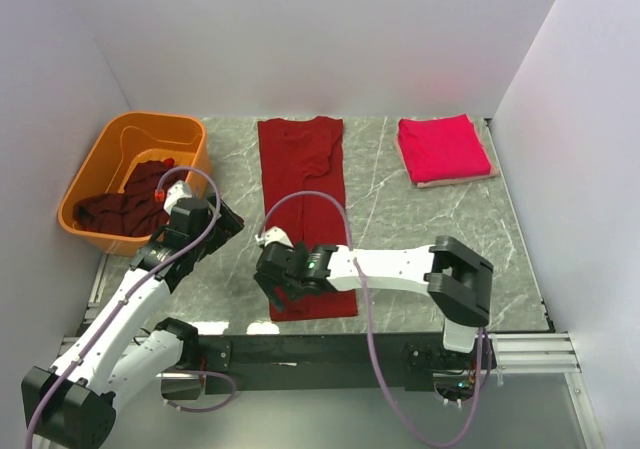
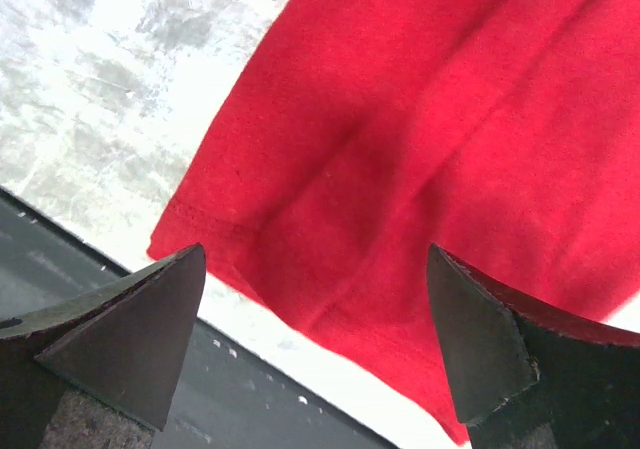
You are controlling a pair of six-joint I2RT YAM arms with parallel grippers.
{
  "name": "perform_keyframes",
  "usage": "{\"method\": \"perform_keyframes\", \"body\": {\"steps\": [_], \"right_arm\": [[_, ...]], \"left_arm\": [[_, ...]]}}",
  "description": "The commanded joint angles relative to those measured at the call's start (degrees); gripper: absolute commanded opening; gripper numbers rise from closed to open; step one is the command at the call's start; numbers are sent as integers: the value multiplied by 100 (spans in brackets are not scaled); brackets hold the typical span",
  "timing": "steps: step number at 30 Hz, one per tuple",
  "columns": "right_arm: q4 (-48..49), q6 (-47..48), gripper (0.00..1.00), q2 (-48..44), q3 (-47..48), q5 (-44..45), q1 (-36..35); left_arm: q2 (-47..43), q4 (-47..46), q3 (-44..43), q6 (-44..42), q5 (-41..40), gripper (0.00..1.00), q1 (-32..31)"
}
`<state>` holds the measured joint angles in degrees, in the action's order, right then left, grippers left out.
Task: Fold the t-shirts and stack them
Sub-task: Fold the tshirt
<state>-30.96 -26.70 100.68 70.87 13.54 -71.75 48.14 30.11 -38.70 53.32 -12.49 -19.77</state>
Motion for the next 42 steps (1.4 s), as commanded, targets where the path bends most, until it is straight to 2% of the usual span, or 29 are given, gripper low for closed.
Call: {"method": "perform_keyframes", "body": {"steps": [1,9,22,37,42], "right_arm": [[-128,77,97,284,269,174,-103],[-384,-90,97,470,76,359,-182],[-851,-889,97,128,-196,1195,-147],[-209,-1672,97,-796,-1277,325,284],[-323,-1952,97,-1015,-1514,377,372]], "left_arm": [[37,-31,11,56,-34,100,-18],[64,-128,38,21,36,99,-18],[73,-145,64,21,89,99,-18],[275,-49,64,-85,467,99,-18],[275,56,125,-138,686,100,-18]]}}
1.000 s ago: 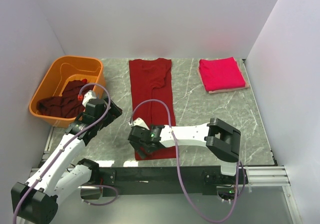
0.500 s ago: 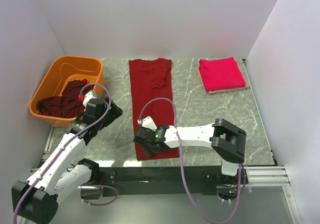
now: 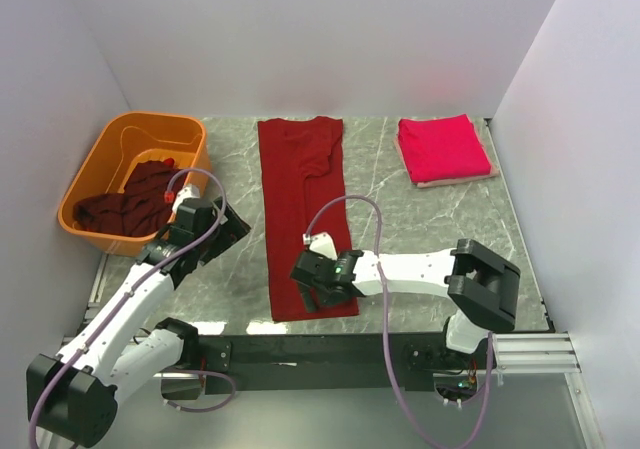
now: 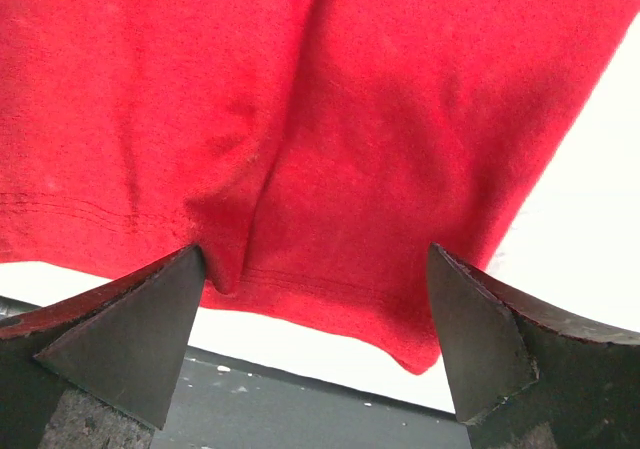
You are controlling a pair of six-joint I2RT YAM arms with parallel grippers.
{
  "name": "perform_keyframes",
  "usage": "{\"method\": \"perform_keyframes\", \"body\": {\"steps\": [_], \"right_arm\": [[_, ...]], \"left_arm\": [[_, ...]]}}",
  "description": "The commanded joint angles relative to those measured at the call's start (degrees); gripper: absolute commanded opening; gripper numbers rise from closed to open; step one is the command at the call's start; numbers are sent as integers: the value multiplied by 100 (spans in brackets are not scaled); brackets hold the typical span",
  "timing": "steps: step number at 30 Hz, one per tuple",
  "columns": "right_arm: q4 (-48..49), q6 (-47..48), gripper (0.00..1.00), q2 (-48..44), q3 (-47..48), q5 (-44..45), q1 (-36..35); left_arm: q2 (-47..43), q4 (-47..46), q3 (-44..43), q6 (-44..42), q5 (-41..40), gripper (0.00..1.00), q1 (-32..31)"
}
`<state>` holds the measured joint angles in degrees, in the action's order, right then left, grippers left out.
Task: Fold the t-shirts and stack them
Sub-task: Fold the tshirt
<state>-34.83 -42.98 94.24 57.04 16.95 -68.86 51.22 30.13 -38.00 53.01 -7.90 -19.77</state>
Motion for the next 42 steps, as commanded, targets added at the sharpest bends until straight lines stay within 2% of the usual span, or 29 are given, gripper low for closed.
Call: {"method": "perform_keyframes", "body": {"steps": [1,8,14,17,21,26,29,32,33,37,38,42], "right_arm": [[55,-360,97,-432,-236,36,109],[134,-579,97,-1012,-676,115,233],[-6,-782,97,-1354,-896,159,312],[46,-826,97,-1600,-1115,63,434],[493,-791,96,-2118,-1537,-611,733],[978,-738,95,-2375,-2056,-1360,1102],[1092,-747,91,-2392,-2153,-1554,1164],[1197,-747,82,-2401,-2223,-1677,1173],[1224,-782,78,-2384,-2267,-1686,1182],[1312,-852,68,-2287,-2355,-1888,1208],[1321,-878,67,-2252,-2372,-1897,1217],[1417,-852,53,-2182,-2408,-1976,1270]], "left_arm": [[-33,37,108,-124,376,99,-18],[-7,-139,407,-265,1263,99,-220],[115,-271,653,-222,1967,99,-993],[239,-96,706,-29,1907,99,-1450],[283,-7,934,297,1897,99,-1881],[432,-323,1277,631,2021,89,-2189],[704,-262,1216,649,1802,81,-2294],[924,-297,1119,622,1731,73,-2400],[960,-332,1110,622,1757,67,-2426],[1179,-473,1119,640,1766,61,-2532],[1275,-543,1128,640,1757,55,-2541],[1478,-718,1128,640,1696,47,-2567]]}}
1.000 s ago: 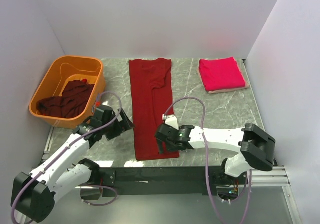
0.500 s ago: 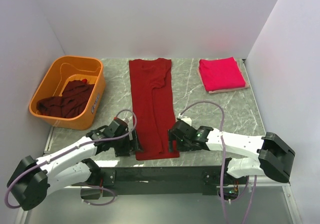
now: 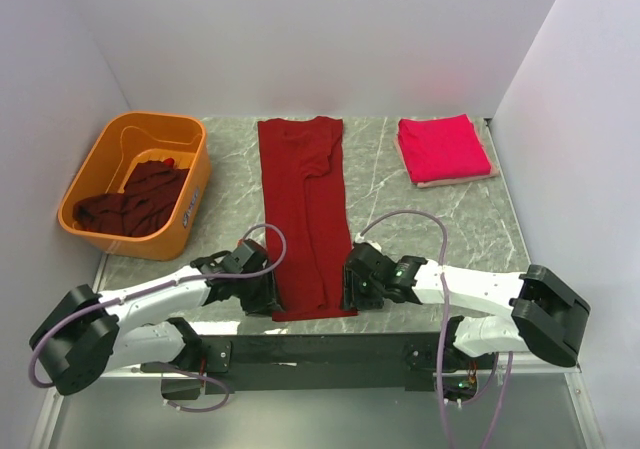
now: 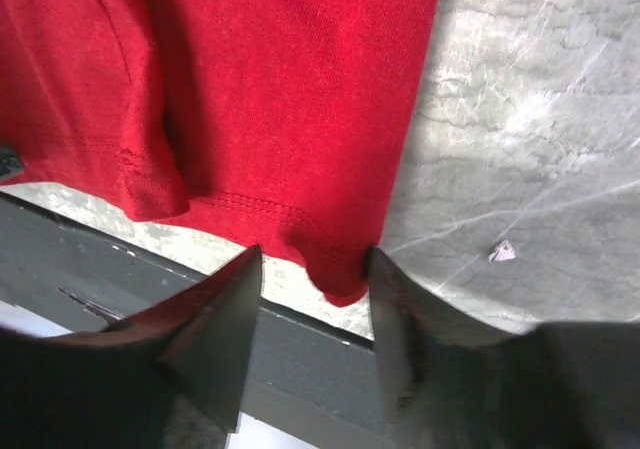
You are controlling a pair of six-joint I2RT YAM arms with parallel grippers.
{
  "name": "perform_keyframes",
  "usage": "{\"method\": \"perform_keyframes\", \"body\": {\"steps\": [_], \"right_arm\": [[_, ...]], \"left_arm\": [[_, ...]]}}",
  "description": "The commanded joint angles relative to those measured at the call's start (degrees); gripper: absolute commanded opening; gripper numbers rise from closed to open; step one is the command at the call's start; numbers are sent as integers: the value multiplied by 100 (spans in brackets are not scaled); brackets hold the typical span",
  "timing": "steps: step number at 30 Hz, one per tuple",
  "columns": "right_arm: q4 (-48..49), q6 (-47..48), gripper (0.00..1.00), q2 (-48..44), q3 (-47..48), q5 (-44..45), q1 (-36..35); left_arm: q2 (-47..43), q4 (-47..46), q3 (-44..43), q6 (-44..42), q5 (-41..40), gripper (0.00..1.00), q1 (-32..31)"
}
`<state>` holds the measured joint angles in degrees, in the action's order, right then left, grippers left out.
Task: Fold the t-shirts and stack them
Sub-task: Fold the tshirt
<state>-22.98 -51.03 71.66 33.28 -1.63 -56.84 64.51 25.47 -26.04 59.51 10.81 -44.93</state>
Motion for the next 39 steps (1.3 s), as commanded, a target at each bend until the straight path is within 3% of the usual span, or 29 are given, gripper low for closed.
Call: {"method": "perform_keyframes", "body": {"steps": [1,4,5,6,7,8,9,23,27,33,39], "right_arm": [[215,-48,51,102,-23,-127,102],[163,-22,42,182,-14,-171,112],[163,-30,33,173,-23,-180,120],[163,-48,27,156,-49,-206,120],[154,-65,21,147,-67,-206,120],[145,-109,6,112,-93,-224,120],[93,-127,1,85,-146,-224,112],[233,-198,0,-652,-656,-874,94],[31,-197,0,-978,-638,-804,85],[224,-241,0,-1259,-770,-857,94],[418,-110,0,-1304,-631,-875,41]], "left_arm": [[202,-288,-59,17,-184,45,-69],[237,-306,-15,96,-184,24,-95],[229,-254,-15,105,-219,8,-104],[211,-45,-24,123,-324,1,-113],[133,79,-41,157,-412,1,-113],[80,185,-50,158,-491,1,-113],[27,325,-59,167,-553,1,-113],[-896,977,249,518,-290,1,-130],[-1133,1591,91,588,-545,1,-157],[-1503,1276,301,755,-176,1,-166],[-1547,952,-75,834,-290,1,-174]]}}
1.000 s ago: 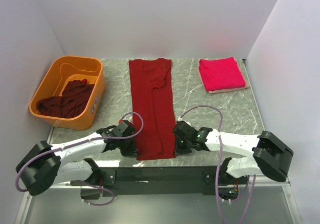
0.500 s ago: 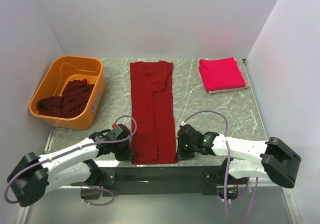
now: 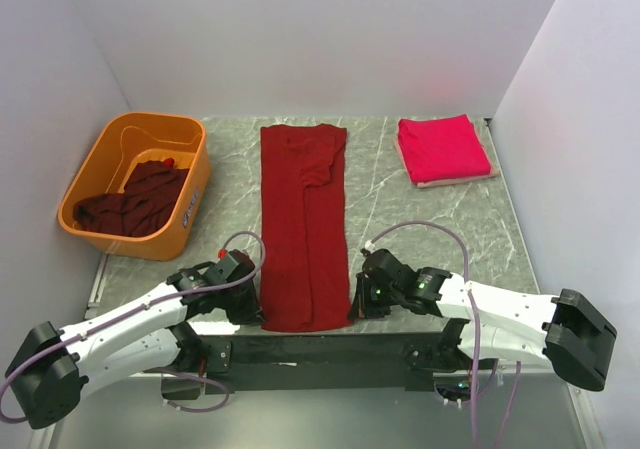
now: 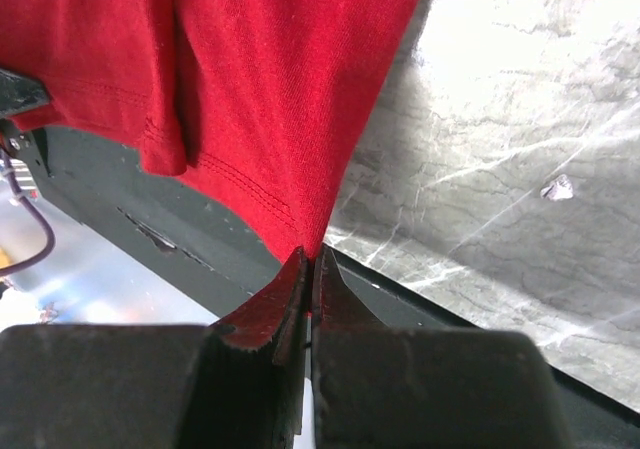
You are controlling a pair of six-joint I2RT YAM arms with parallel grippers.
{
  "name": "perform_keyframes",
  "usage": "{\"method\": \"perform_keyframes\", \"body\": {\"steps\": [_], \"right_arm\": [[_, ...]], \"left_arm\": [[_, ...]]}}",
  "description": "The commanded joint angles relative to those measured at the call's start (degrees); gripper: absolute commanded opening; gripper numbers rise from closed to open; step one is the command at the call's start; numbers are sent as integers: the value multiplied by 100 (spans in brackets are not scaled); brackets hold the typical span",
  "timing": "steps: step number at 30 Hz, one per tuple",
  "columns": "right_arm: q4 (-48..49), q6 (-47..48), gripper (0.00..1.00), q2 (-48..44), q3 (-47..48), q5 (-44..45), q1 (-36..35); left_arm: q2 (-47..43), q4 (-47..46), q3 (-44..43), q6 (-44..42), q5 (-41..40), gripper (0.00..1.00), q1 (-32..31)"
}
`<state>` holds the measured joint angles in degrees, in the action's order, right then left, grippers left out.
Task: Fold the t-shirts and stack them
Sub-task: Fold the tshirt
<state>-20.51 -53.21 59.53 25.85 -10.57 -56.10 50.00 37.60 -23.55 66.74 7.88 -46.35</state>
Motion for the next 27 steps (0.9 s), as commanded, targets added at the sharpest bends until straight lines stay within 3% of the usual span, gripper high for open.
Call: {"method": "perform_keyframes", "body": {"steps": [1,6,9,13,17,21,27], "right_arm": [[136,283,0,14,218,107,-33],[-444,838,0,419,1464,1493,11],[-218,1110,0,603,1800,1462,326],[-146,1418,0,1085,2275,1698,634],[29,1454,0,1613,2889,1900,889],[-58,1462,0,2254,3514,2190,1100],[-286,1595,0,3072,4402,2401,1451]], "left_arm": [[-52,-367,-395,85,-58,0,-24],[422,-176,-1114,-99,-1205,1,-6],[774,-147,-1624,-82,-2041,1,143],[1248,-534,-2083,-504,-2404,1,301],[1802,-1412,-2487,-1013,-2072,1,881],[2592,-1546,-3031,-1434,-2141,1,1408],[3400,-1871,-3717,-1857,-2080,1,1716]]}}
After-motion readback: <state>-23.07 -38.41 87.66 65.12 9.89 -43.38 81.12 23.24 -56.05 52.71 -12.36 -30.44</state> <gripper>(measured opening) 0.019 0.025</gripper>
